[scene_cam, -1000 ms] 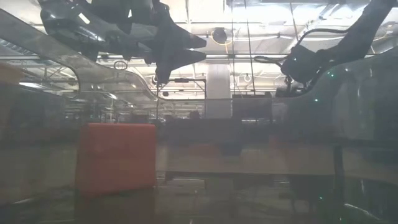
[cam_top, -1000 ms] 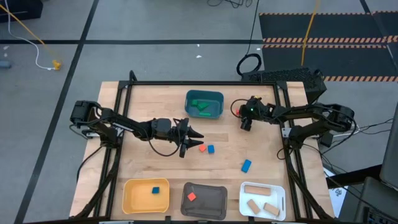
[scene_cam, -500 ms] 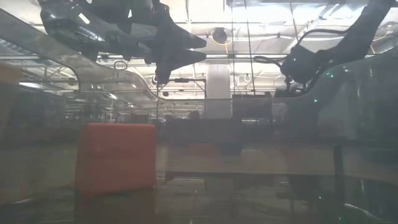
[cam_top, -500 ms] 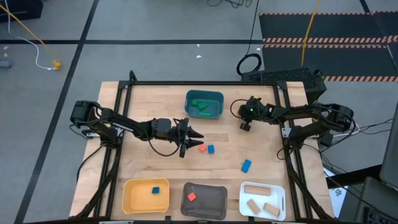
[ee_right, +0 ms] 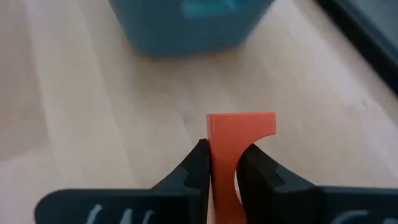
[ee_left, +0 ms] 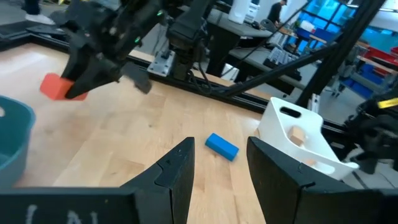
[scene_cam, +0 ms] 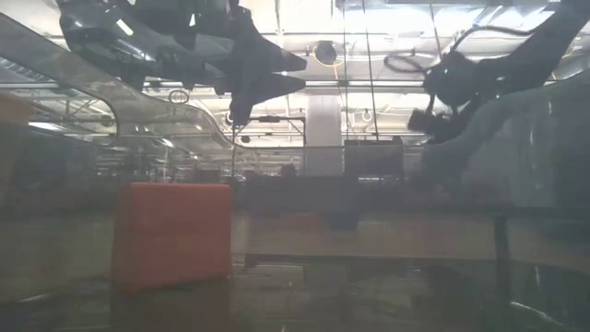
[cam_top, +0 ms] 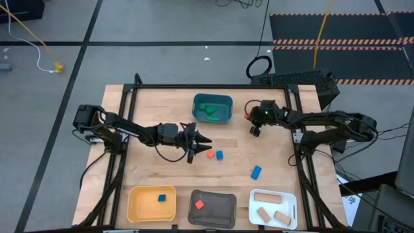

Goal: Sort & place blocks by color
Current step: Put the top orange block into the black bin

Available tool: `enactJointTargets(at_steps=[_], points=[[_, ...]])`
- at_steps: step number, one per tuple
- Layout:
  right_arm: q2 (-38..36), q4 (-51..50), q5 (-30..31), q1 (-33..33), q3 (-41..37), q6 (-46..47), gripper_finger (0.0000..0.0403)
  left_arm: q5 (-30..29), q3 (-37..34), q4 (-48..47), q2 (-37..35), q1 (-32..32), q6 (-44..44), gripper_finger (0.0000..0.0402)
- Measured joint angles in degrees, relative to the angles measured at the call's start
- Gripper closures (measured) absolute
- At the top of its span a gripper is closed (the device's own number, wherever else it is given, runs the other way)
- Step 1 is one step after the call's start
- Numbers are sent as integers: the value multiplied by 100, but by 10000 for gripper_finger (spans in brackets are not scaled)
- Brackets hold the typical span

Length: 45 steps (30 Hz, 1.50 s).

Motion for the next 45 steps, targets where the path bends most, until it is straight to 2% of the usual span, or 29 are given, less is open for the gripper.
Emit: enactJointTargets(at_steps=[9, 13, 16, 23, 28, 32, 39, 45], points=[[-862, 168, -1005, -2, 3, 623, 361, -207, -1, 3, 0, 4, -9, 254], [-1116, 997, -1755, 36, 7, 1303, 361, -483, -1, 5, -1, 0, 93, 254], [-1163, 1883, -2052, 240, 11, 1703, 361, -872, -1, 18, 0, 0, 287, 254], [-1031, 3463, -2051, 1272, 18, 1841, 361, -1021, -1, 64, 0, -31, 350, 254], [-621, 4173, -1612, 1996, 20, 1786, 361, -1023, -1, 188, -1, -186, 474, 254], [-188, 4786, -1575, 2422, 20, 1743, 361, -1016, -1, 277, 0, -299, 473, 254], [380, 5689, -1275, 2768, 22, 1561, 360, -997, 0, 294, 0, -576, 335, 246], [593, 5933, -1275, 2889, 22, 1672, 360, -1001, -1, 280, -2, -703, 444, 191]])
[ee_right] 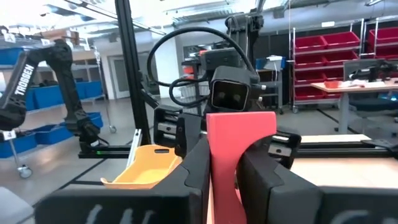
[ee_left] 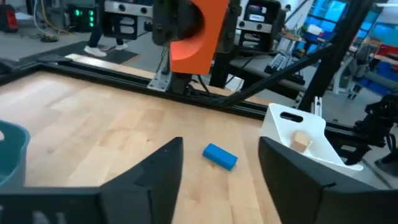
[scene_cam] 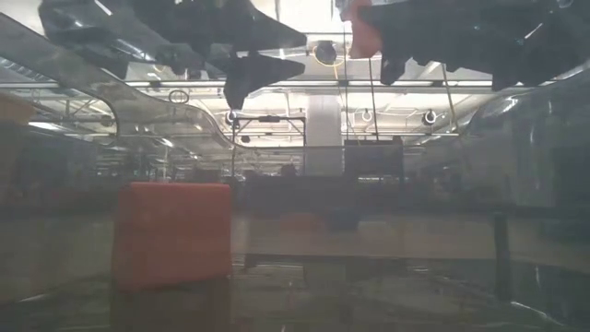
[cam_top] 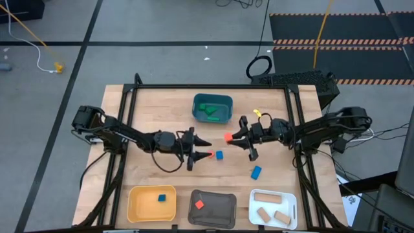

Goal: Sort & place blocks by color
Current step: Put the top orange block into the black bin

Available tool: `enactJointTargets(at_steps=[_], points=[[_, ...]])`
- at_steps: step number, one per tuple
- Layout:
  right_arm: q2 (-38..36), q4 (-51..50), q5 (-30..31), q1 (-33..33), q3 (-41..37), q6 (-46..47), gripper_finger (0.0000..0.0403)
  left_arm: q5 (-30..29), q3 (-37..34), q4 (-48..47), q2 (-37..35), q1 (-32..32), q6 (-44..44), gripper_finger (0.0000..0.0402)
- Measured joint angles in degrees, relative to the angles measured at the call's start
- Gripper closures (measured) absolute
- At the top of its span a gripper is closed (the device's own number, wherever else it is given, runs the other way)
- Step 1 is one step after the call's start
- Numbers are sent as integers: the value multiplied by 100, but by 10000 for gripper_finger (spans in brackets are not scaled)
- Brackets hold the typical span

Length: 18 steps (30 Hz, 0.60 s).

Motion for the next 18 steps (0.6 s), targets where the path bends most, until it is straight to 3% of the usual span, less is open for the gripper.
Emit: enactJointTargets(at_steps=[9, 18], points=[[383, 294, 267, 246, 251, -29, 360, -433, 217, 409, 7, 1, 1640, 109], [904, 296, 306, 295, 878, -245, 360, -487, 570, 48, 52, 10, 1995, 114]])
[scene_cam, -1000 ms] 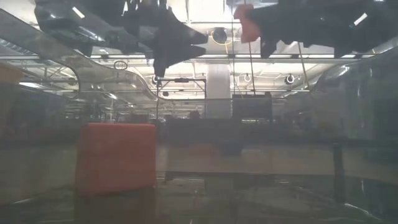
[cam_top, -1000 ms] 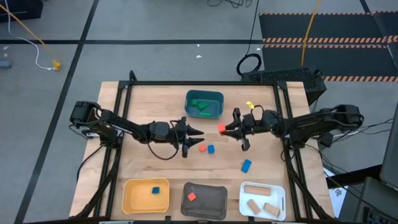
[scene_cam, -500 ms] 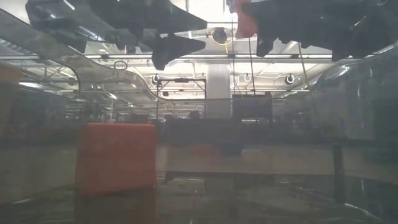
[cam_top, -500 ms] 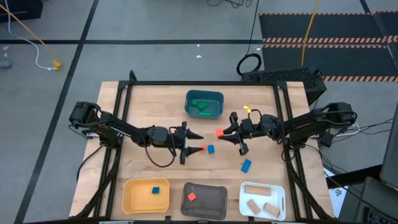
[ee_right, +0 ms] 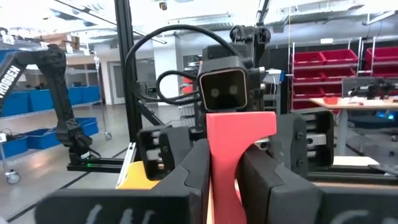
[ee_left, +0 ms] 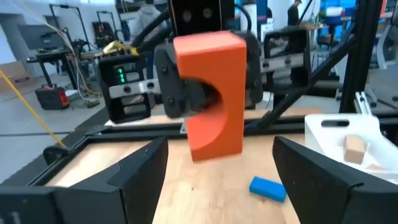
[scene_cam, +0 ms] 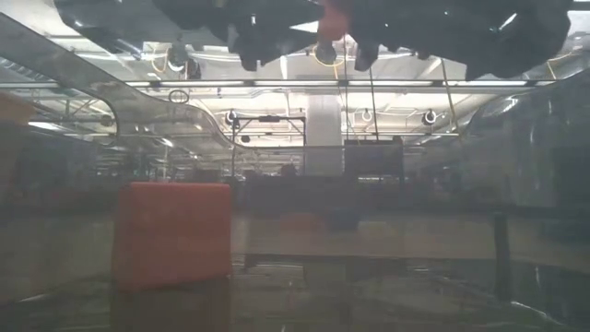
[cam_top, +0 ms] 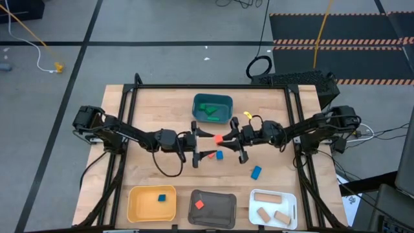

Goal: Sort & place blocks by color
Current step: Put the top orange block into the black bin

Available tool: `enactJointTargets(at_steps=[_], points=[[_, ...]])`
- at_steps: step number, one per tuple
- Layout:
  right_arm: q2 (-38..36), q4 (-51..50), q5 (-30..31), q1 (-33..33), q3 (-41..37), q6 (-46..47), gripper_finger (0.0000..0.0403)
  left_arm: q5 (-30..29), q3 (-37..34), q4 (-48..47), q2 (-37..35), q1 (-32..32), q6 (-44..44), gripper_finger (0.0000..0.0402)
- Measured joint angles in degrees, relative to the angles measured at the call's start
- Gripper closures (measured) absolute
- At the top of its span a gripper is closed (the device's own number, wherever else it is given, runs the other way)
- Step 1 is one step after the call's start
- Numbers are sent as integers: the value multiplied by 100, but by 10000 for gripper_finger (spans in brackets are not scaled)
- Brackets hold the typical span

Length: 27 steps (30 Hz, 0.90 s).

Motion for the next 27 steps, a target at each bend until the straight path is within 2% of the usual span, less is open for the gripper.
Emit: enactJointTargets(at_steps=[9, 22, 27], points=[[302, -241, 0, 0, 391, -204, 360, -6, 81, 94, 0, 37, -188, 159], [347, -138, 38, 0, 436, -233, 360, -49, 138, -112, 0, 33, -250, 253], [342, -183, 39, 0, 434, -231, 360, -58, 136, -97, 0, 37, -233, 260]])
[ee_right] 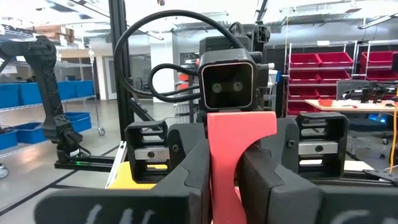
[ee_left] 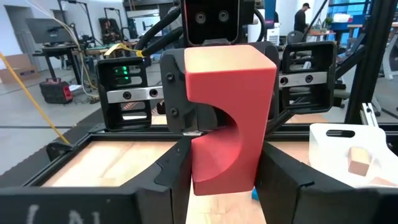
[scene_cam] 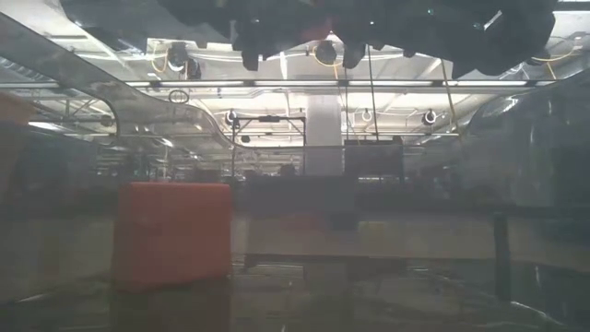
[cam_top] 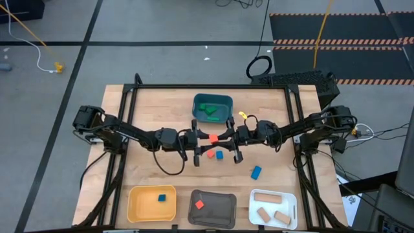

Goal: Sort & place blocks by color
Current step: Put the top orange block into the black bin

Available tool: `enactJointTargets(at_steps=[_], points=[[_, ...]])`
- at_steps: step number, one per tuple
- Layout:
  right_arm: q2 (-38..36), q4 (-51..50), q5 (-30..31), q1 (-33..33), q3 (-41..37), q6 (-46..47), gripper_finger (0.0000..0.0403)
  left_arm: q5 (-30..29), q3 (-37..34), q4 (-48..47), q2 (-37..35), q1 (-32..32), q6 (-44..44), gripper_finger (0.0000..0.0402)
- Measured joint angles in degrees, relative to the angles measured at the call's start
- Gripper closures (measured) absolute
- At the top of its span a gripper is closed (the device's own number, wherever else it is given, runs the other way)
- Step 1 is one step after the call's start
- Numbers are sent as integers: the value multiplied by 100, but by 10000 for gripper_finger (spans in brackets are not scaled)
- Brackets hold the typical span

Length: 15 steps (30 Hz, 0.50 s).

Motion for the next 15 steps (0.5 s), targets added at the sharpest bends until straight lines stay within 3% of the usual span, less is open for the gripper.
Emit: enactJointTargets(at_steps=[7, 15], points=[[-2, -156, -39, 0, 2, 0, 343, 55, -7, -58, 0, -4, 32, 260], [-99, -550, -64, -4, 4, -14, 256, 77, -7, -106, 0, -4, -95, 260]])
